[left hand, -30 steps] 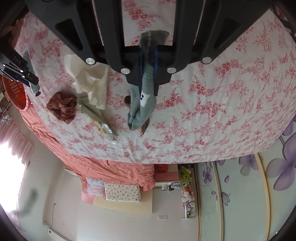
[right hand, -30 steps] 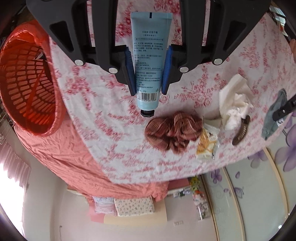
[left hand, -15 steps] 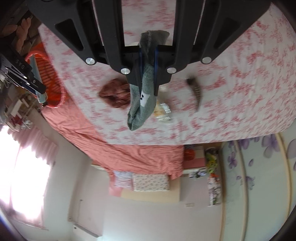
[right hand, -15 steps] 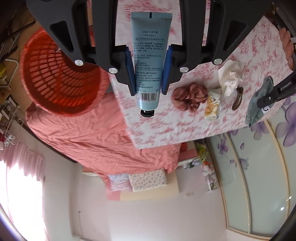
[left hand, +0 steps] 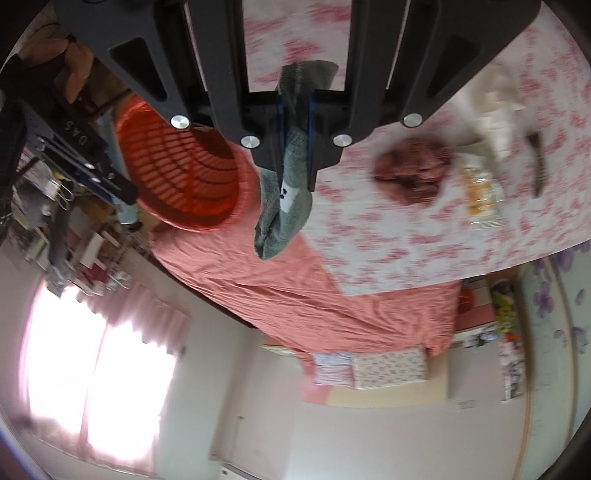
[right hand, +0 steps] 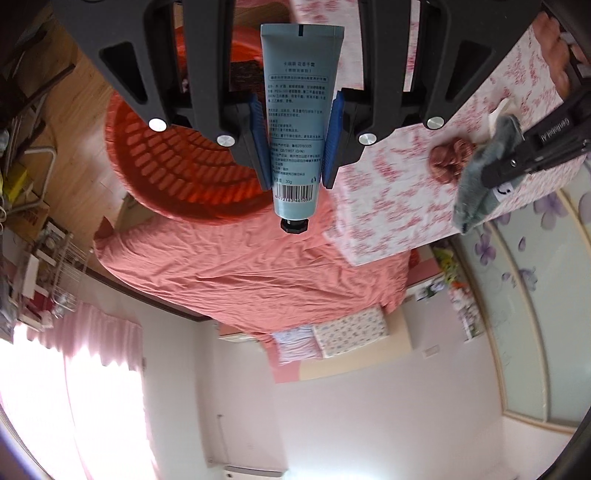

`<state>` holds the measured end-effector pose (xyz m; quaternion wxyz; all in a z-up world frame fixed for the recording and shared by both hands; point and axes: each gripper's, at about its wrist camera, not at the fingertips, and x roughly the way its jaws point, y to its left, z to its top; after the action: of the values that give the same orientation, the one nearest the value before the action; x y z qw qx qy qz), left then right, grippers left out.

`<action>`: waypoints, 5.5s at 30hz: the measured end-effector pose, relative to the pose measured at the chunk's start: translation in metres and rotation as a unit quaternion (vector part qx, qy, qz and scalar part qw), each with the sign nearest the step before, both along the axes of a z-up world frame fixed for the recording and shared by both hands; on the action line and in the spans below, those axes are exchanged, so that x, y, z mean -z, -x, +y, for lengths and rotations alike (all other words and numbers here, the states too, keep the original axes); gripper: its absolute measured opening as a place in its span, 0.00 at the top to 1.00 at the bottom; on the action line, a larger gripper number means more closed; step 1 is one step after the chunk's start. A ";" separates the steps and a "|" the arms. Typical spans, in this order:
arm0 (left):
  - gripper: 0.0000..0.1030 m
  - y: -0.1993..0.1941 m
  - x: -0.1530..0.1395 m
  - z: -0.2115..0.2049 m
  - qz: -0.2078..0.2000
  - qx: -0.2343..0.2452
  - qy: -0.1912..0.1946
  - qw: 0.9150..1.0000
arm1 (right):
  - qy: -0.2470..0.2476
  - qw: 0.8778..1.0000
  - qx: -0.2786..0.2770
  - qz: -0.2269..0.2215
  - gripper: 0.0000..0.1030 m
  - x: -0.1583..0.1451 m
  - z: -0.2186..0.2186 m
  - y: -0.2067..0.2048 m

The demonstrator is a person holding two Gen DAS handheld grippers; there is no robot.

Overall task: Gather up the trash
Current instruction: 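Lift the sock and blue tube and carry both over the orange basket, then open both tools to drop the sock and tube into the basket, then grasp the brown hair clip with the left tool while the right tool grasps the plaid scrunchie, then carry the hair clip and plaid scrunchie over the orange basket with both tools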

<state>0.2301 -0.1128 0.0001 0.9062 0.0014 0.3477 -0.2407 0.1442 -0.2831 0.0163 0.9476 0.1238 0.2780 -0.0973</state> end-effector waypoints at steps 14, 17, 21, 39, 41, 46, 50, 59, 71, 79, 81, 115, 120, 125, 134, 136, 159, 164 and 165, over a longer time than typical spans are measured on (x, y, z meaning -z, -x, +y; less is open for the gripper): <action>0.90 -0.014 0.037 -0.127 0.032 0.099 -0.010 0.995 | -0.074 0.995 0.066 -0.005 0.72 0.029 -0.074 -0.006; 0.85 -0.021 0.044 -0.141 0.035 0.098 -0.016 0.994 | -0.077 0.994 0.073 -0.005 0.72 0.031 -0.078 -0.007; 0.54 -0.031 0.054 -0.145 0.037 0.068 -0.036 0.996 | -0.078 0.994 0.077 0.007 0.61 0.038 -0.083 -0.013; 0.04 -0.047 0.062 0.062 0.007 -0.158 -0.131 0.979 | -0.028 0.997 0.017 0.070 0.28 0.063 -0.011 -0.016; 0.04 -0.051 0.061 0.087 0.007 -0.185 -0.139 0.973 | -0.020 0.997 0.001 0.077 0.28 0.064 0.004 -0.019; 0.05 -0.068 0.058 0.176 0.023 -0.267 -0.121 0.956 | 0.012 0.996 -0.037 0.083 0.28 0.064 0.042 -0.023; 0.21 -0.089 0.067 0.220 0.048 -0.301 -0.102 0.947 | 0.023 0.994 -0.063 0.085 0.26 0.062 0.064 -0.026; 0.55 -0.134 0.104 0.236 0.100 -0.304 -0.140 0.937 | 0.035 0.991 -0.093 0.088 0.26 0.059 0.097 -0.031; 0.83 -0.092 0.105 0.285 0.093 -0.302 -0.132 0.939 | 0.021 0.986 -0.137 0.097 0.23 0.065 0.140 -0.058; 0.82 -0.086 0.105 0.293 0.089 -0.299 -0.116 0.943 | 0.033 0.980 -0.169 0.101 0.03 0.065 0.197 -0.109; 0.82 -0.086 0.104 0.293 0.089 -0.299 -0.113 0.943 | 0.044 0.978 -0.172 0.112 0.03 0.068 0.207 -0.122; 0.81 -0.083 0.105 0.304 0.093 -0.298 -0.072 0.947 | 0.049 0.976 -0.141 0.158 0.60 0.084 0.183 -0.106; 0.76 -0.081 0.105 0.306 0.092 -0.290 -0.066 0.950 | 0.053 0.976 -0.140 0.158 0.60 0.084 0.184 -0.106; 0.76 -0.082 0.105 0.299 0.088 -0.273 -0.099 0.953 | 0.052 0.976 -0.141 0.158 0.60 0.085 0.183 -0.106; 0.83 -0.076 0.103 0.296 0.094 -0.270 -0.091 0.954 | 0.050 0.975 -0.154 0.153 0.68 0.083 0.181 -0.104; 0.83 -0.073 0.100 0.292 0.095 -0.267 -0.087 0.955 | 0.044 0.975 -0.158 0.149 0.71 0.082 0.178 -0.101; 0.83 -0.012 0.018 0.174 0.038 -0.162 -0.036 0.985 | -0.012 0.992 -0.104 0.070 0.72 0.022 0.100 -0.032; 0.83 -0.007 0.008 0.135 0.032 -0.124 -0.026 0.991 | -0.016 0.995 -0.078 0.054 0.72 0.014 0.074 -0.019; 0.83 -0.007 0.007 0.126 0.031 -0.114 -0.023 0.993 | -0.018 0.996 -0.073 0.052 0.72 0.013 0.070 -0.017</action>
<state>0.2366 0.0130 -0.0065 0.9162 -0.0252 0.3790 -0.1277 0.1616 -0.2131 0.0033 0.9342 0.1145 0.3366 -0.0289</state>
